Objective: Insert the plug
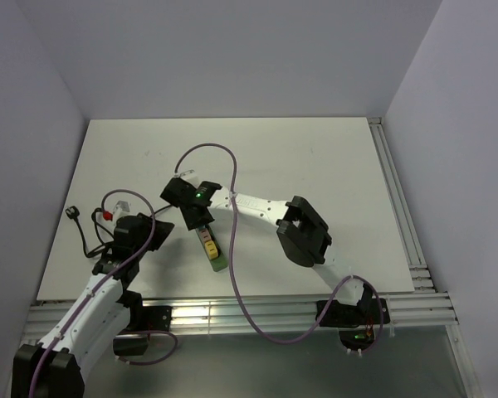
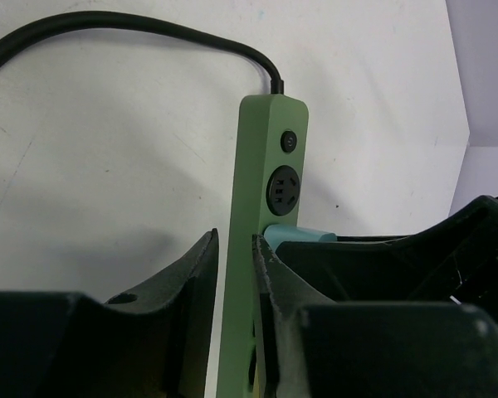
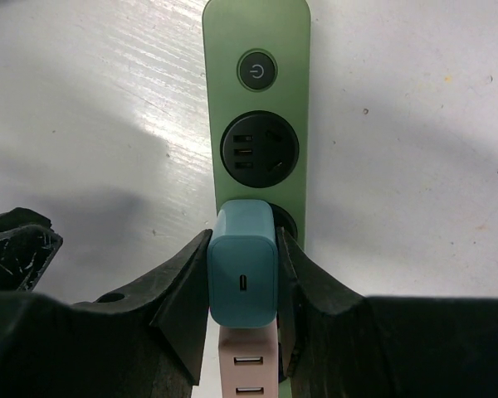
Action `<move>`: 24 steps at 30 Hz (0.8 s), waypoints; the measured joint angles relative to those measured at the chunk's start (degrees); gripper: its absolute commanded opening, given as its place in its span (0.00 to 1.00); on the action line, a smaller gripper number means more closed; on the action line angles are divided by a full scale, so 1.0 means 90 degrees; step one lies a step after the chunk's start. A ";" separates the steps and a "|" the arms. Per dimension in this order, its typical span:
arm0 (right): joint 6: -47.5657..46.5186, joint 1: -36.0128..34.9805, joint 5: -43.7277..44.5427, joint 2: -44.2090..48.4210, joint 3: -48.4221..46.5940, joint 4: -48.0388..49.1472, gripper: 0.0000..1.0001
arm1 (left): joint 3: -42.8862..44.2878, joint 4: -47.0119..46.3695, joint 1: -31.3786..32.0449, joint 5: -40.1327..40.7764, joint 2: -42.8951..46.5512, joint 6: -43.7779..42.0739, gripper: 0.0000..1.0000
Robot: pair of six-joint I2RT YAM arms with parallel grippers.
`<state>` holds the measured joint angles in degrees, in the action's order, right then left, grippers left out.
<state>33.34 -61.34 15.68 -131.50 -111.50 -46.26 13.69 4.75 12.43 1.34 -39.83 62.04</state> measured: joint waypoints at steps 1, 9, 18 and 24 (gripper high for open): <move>-0.0022 -0.0002 0.0000 -0.0015 -0.0015 0.0000 0.00 | 0.0017 0.0034 0.0000 -0.0002 -0.0024 0.0015 0.27; -0.0080 0.0000 -0.0005 0.0005 0.0104 0.0138 0.00 | 0.0090 0.0119 0.0000 -0.0017 -0.0034 0.0053 0.34; -0.0138 0.0022 -0.0063 0.0189 0.0418 0.0469 0.28 | 0.0090 0.0131 0.0000 -0.0163 0.0041 0.0087 0.41; -0.0274 0.0083 0.0078 0.0095 0.0471 0.0874 0.84 | 0.0090 0.0253 0.0000 -0.0163 0.0172 0.0087 0.40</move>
<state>30.87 -60.60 16.38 -130.65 -107.26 -38.39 14.50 7.03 12.43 -0.12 -38.28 62.83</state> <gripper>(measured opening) 0.679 0.406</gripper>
